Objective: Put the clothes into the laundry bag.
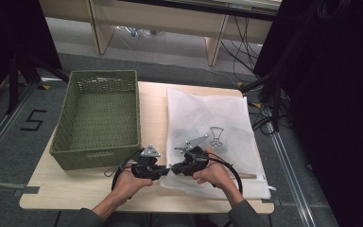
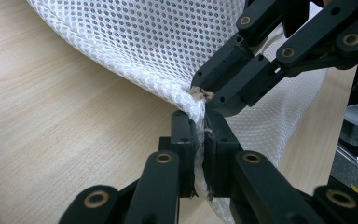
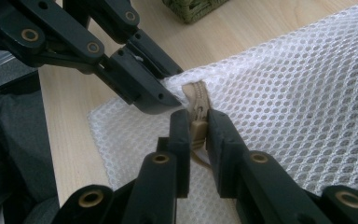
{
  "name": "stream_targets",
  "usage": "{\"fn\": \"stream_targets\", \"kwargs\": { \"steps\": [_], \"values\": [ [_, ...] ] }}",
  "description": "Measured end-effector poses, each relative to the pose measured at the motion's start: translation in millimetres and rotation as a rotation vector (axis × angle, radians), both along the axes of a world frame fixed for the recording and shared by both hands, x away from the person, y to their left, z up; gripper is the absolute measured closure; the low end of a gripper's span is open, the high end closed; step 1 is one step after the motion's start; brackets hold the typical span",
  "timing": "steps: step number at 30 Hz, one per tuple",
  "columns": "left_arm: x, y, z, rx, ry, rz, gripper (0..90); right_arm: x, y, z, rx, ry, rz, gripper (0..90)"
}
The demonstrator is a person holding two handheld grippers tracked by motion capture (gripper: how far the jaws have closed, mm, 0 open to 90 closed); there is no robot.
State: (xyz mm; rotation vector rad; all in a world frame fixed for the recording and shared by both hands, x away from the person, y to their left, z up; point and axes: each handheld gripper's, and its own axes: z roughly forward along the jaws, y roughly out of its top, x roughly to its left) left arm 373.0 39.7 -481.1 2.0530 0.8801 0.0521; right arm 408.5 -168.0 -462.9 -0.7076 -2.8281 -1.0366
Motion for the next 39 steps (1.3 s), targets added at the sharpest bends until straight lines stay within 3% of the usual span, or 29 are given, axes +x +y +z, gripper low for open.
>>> {"fn": "stream_targets", "kwargs": {
  "steps": [6,7,10,19,29,39],
  "values": [
    [0.8,0.2,-0.7,-0.014,0.027,-0.011,82.3,-1.1,0.5,0.9,-0.024,-0.01,0.005,84.2],
    [1.3,1.1,-0.5,-0.026,0.038,-0.004,81.2,-3.9,0.9,2.1,-0.036,0.016,-0.022,84.2],
    [2.9,2.7,0.2,-0.048,0.053,0.014,77.9,-1.9,1.2,1.2,-0.035,-0.023,0.012,84.2],
    [7.0,1.9,-2.1,-0.072,0.087,0.039,80.7,-3.5,4.0,1.1,-0.066,-0.043,0.01,84.5],
    [0.2,-1.9,-0.3,-0.039,0.034,0.067,85.1,-7.9,6.5,4.1,-0.105,-0.073,-0.012,85.6],
    [-4.1,-1.1,1.4,-0.032,0.023,0.063,85.4,-12.4,8.2,7.7,-0.124,-0.081,-0.019,85.8]
  ]
}}
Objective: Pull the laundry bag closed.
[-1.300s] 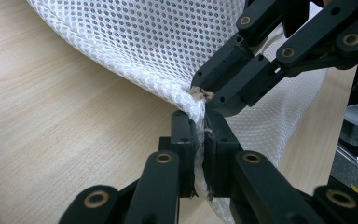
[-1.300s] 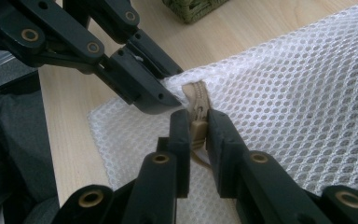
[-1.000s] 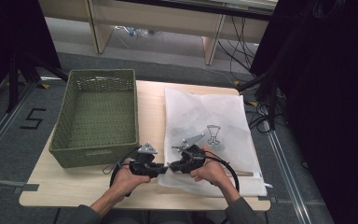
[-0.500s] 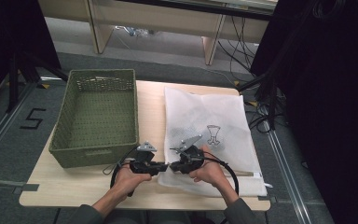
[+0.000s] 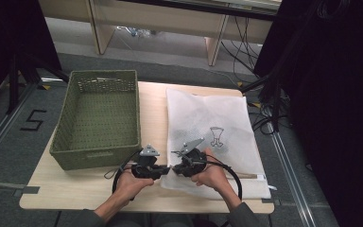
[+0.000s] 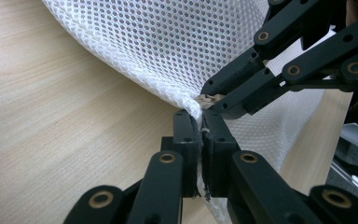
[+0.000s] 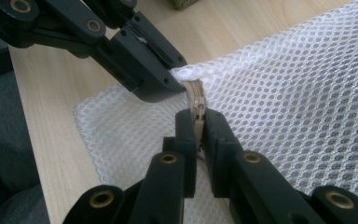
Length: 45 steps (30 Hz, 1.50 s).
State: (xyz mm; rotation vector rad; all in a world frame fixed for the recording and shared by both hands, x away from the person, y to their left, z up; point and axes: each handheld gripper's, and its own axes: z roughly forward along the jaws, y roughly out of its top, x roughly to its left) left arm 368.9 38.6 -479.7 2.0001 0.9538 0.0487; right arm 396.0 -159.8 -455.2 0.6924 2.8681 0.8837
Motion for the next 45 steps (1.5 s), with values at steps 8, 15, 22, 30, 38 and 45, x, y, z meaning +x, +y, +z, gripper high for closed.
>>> {"fn": "stream_targets", "kwargs": {
  "steps": [8,15,22,30,38,45],
  "values": [
    [-1.2,-1.3,2.4,0.005,-0.017,-0.004,85.6,-2.3,-1.6,1.7,-0.016,-0.004,-0.004,86.0],
    [-1.6,4.1,3.8,-0.017,-0.014,0.012,85.6,-1.5,-4.0,0.5,-0.034,-0.001,-0.008,88.7],
    [-1.9,4.6,4.9,-0.011,-0.019,0.002,84.9,-0.6,-4.4,0.4,-0.004,0.0,-0.007,86.8],
    [-2.4,3.1,3.5,0.0,-0.026,-0.003,84.4,2.1,-10.1,1.6,0.07,0.043,-0.029,79.9],
    [-2.1,3.0,4.4,0.006,-0.034,-0.03,84.2,2.7,-8.2,-1.1,0.103,0.085,-0.004,77.9],
    [-0.3,3.5,2.5,0.015,-0.034,-0.047,84.2,8.6,-9.9,-6.5,0.109,0.09,0.059,80.6]
  ]
}}
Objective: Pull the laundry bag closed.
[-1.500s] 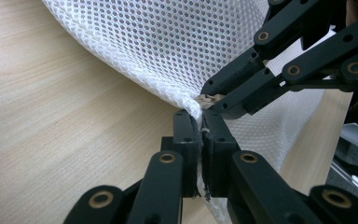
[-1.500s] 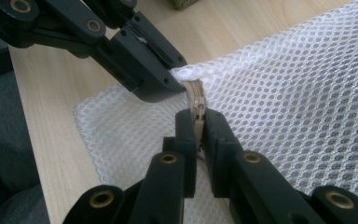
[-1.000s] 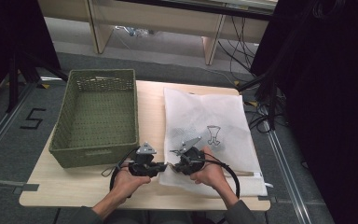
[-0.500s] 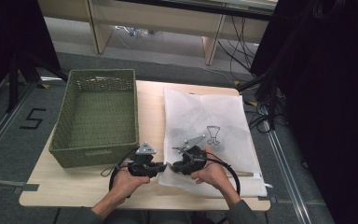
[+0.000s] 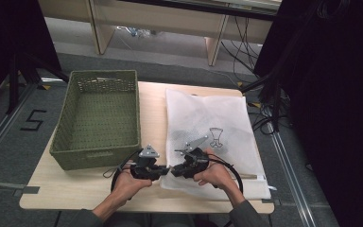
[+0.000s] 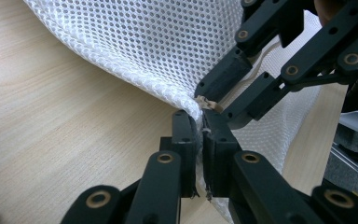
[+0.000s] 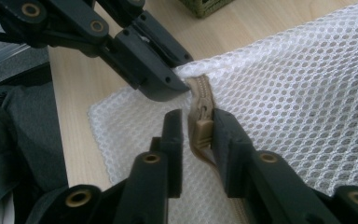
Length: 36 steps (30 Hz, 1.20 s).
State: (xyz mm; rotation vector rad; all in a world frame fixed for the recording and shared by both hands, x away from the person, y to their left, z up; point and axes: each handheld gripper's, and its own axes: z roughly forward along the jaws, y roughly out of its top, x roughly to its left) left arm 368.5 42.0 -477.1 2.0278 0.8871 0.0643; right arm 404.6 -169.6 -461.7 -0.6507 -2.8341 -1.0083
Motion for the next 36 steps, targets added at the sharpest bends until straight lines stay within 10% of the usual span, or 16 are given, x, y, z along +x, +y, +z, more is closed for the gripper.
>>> {"fn": "stream_targets", "kwargs": {
  "steps": [15,36],
  "values": [
    [11.0,4.7,-3.6,-0.107,0.115,0.057,77.1,-4.3,3.6,4.2,-0.042,-0.04,-0.022,82.7],
    [3.8,-0.7,0.1,-0.038,0.023,0.06,85.1,-5.7,7.0,3.9,-0.083,-0.024,-0.089,83.0]
  ]
}}
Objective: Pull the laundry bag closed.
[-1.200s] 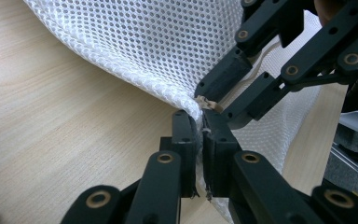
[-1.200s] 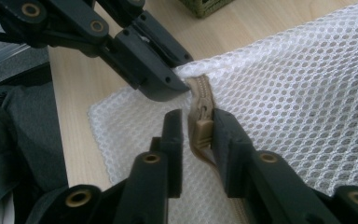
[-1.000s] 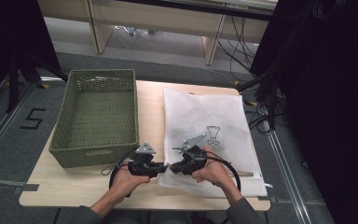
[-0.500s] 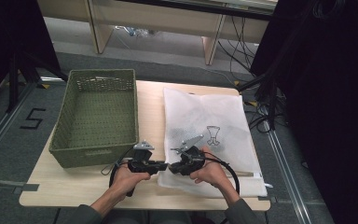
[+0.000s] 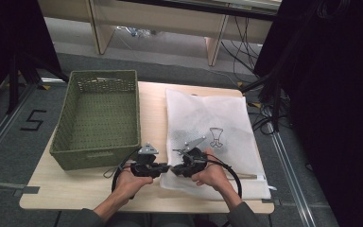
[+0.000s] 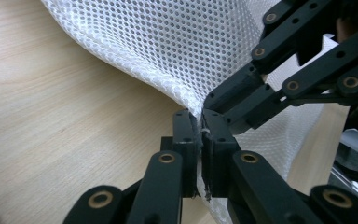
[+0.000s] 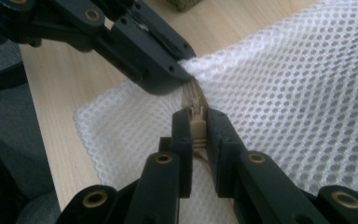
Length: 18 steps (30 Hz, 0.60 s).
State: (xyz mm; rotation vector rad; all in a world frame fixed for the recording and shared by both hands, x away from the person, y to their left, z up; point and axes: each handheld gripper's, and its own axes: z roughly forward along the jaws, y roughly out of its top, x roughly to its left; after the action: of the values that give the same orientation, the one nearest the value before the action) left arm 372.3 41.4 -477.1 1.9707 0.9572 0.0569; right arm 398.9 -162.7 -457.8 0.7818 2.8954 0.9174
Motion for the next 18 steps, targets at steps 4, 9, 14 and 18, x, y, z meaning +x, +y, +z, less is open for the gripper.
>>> {"fn": "stream_targets", "kwargs": {
  "steps": [4,9,14,18],
  "values": [
    [0.0,0.9,1.4,-0.009,0.001,0.004,85.1,-3.6,-0.9,2.6,-0.053,-0.024,0.004,83.0],
    [-0.6,1.8,2.1,-0.017,0.002,0.011,85.1,-6.5,-1.4,3.6,-0.081,-0.042,0.019,83.0],
    [-1.4,4.1,3.3,-0.018,0.006,0.012,85.0,-8.4,-3.4,3.4,-0.13,-0.065,0.025,82.9],
    [-1.7,4.7,4.6,-0.016,0.003,0.015,85.1,-10.4,-6.8,2.4,-0.167,-0.076,0.024,82.9]
  ]
}}
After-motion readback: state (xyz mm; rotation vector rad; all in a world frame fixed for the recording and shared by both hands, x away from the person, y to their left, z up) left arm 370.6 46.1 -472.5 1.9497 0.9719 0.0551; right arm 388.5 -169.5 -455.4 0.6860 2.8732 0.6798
